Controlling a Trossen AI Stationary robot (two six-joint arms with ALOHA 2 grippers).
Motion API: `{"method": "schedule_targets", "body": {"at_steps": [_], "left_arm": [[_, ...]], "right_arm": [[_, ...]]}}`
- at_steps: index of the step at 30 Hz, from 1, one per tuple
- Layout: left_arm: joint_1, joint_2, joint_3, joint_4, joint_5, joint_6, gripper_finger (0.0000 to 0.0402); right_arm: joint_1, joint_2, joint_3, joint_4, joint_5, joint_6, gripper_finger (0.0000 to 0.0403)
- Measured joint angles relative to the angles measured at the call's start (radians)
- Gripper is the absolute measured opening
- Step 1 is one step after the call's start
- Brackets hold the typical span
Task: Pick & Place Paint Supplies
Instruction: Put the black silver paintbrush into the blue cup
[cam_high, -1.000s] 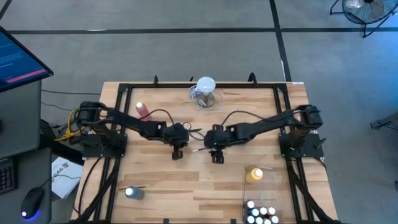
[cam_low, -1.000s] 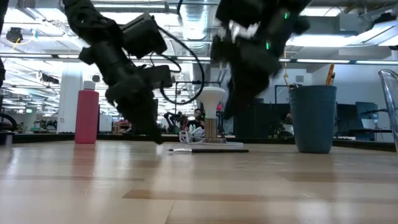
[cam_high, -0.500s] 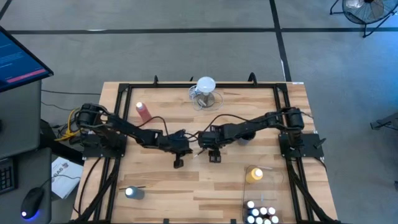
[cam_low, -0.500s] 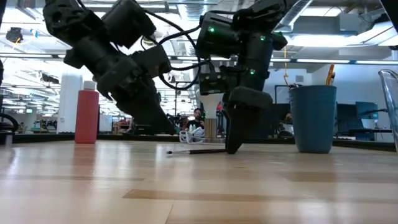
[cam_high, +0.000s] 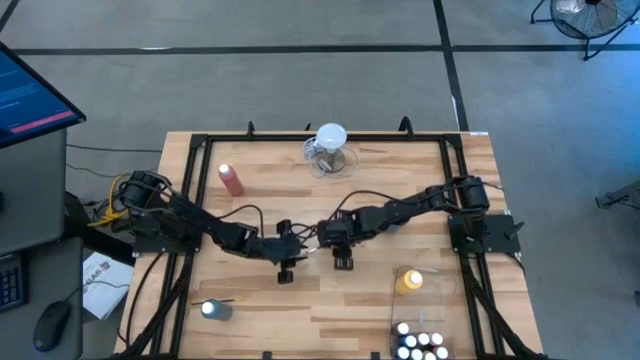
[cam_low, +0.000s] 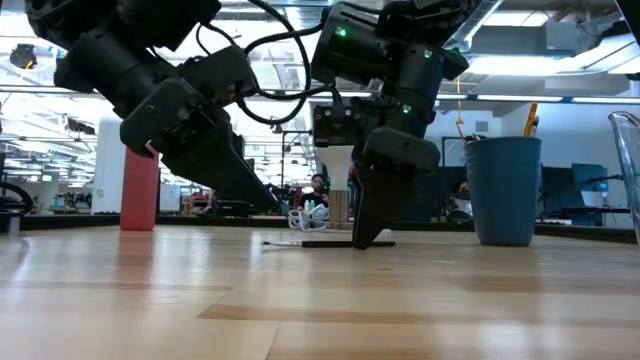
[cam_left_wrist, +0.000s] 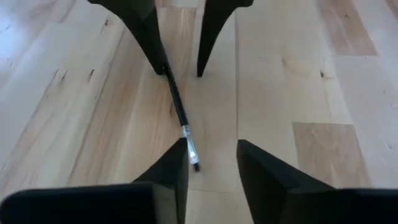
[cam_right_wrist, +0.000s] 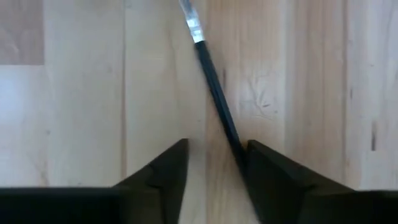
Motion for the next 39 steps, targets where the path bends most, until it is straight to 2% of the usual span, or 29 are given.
{"method": "schedule_targets", "body": {"at_steps": [6, 11, 16, 21, 26, 33, 39], "left_arm": [[0.013, 0.000, 0.001, 0.000, 0.017, 0.011, 0.0126], [0.051, 0.000, 0.001, -0.020, 0.054, 0.048, 0.0129], [0.108, 0.000, 0.001, -0.030, 0.092, 0.130, 0.0132], [0.168, 0.002, 0.001, -0.045, 0.223, 0.110, 0.0137], [0.156, 0.059, -0.009, -0.035, 0.244, 0.062, 0.0138], [0.157, 0.141, -0.012, 0.051, 0.279, 0.006, 0.0138], [0.158, 0.144, -0.014, 0.055, 0.310, 0.004, 0.0138]], "right_arm": [[0.016, 0.000, 0.000, 0.003, -0.025, 0.008, 0.0070], [0.029, 0.000, 0.000, 0.014, -0.046, 0.008, 0.0009], [0.032, 0.001, 0.000, 0.016, -0.055, 0.013, 0.0026], [0.036, 0.001, 0.000, 0.016, -0.051, 0.027, 0.0029], [0.047, 0.001, 0.000, 0.021, -0.044, 0.034, 0.0005], [0.059, 0.001, -0.002, 0.033, -0.037, 0.045, 0.0013], [0.059, 0.001, -0.001, 0.037, -0.036, 0.047, 0.0003]]}}
